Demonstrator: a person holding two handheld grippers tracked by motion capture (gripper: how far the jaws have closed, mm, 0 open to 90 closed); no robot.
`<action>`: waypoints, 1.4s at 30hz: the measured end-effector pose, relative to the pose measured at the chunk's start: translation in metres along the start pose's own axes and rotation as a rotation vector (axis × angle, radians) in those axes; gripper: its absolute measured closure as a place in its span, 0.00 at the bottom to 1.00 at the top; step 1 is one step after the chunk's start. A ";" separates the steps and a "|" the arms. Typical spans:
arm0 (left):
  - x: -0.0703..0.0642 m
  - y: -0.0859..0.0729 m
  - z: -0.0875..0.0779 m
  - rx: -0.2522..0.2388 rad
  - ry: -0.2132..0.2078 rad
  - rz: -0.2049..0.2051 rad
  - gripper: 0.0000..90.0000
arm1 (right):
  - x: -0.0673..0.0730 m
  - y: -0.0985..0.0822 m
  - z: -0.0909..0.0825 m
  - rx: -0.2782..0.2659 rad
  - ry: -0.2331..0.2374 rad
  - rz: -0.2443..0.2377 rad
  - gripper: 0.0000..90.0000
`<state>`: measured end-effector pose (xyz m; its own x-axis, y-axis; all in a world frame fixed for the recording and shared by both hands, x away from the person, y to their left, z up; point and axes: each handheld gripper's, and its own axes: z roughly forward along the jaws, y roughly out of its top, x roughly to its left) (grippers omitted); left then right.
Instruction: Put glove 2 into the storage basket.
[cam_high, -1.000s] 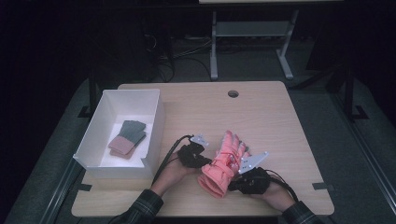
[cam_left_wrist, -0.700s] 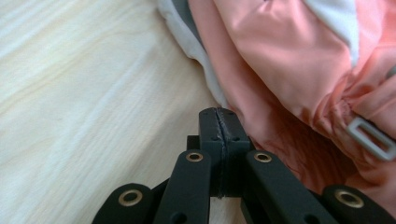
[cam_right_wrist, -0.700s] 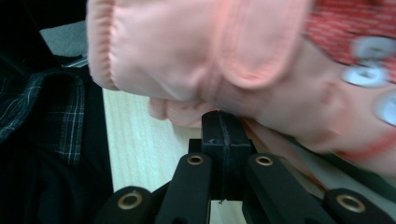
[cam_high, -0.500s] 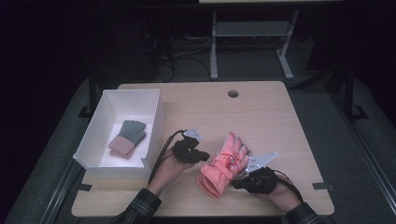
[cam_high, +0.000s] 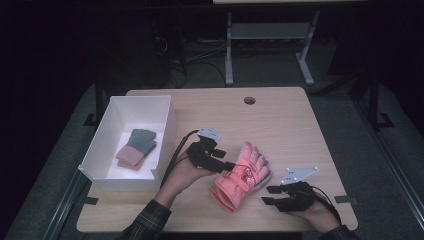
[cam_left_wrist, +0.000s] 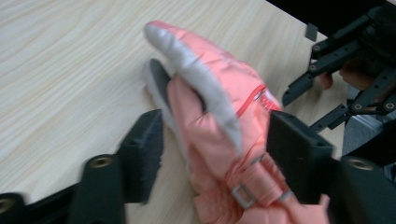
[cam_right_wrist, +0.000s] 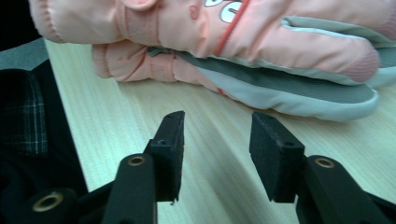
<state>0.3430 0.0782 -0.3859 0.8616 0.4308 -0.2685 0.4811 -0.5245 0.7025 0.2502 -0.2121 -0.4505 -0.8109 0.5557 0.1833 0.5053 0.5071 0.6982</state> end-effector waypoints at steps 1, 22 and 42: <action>-0.001 0.002 0.003 -0.003 -0.003 0.000 0.35 | 0.000 0.000 0.000 0.001 -0.005 0.003 0.58; 0.001 -0.003 0.067 0.136 -0.029 -0.020 0.14 | 0.000 -0.005 -0.006 0.007 -0.043 0.009 0.51; 0.006 -0.012 0.088 0.250 -0.101 -0.083 0.20 | 0.000 -0.005 -0.006 0.010 -0.061 0.002 0.49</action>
<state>0.3566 0.0224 -0.4539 0.8234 0.4108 -0.3914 0.5647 -0.6611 0.4941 0.2456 -0.2185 -0.4502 -0.7908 0.5954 0.1416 0.5096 0.5124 0.6912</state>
